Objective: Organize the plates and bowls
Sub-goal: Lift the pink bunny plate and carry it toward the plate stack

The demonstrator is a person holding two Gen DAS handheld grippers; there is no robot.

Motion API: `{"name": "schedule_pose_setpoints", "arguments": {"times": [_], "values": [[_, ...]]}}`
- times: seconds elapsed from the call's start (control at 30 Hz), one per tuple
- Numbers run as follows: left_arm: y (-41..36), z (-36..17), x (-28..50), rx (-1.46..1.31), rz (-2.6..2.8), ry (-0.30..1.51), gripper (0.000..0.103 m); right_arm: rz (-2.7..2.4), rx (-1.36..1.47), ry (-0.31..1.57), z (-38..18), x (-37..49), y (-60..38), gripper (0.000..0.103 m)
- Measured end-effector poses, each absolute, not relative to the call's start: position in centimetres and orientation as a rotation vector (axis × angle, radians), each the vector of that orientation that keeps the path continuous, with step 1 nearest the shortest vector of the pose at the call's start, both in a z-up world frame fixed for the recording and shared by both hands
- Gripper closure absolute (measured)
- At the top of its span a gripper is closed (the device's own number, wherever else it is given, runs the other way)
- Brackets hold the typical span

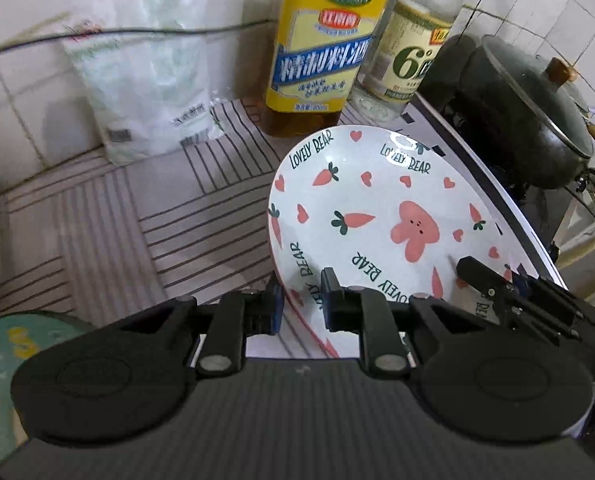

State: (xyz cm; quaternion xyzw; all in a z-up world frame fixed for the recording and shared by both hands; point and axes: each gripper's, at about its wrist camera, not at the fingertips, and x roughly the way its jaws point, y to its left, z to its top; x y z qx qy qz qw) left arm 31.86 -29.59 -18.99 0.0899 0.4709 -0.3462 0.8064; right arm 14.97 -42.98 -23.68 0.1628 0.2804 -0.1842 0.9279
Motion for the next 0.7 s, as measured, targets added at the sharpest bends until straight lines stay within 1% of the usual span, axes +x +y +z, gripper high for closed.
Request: {"name": "schedule_pose_setpoints", "arguments": {"times": [0.13,0.7], "values": [[-28.0,-17.5,30.9,0.187,-0.740,0.982,0.086,-0.359,0.355,0.556,-22.6,14.4,-41.7,0.074],[-19.0,-11.5,24.7,0.121,-0.714,0.944,0.086,-0.234,0.263,0.535,-16.1,11.7,-35.0,0.074]]}}
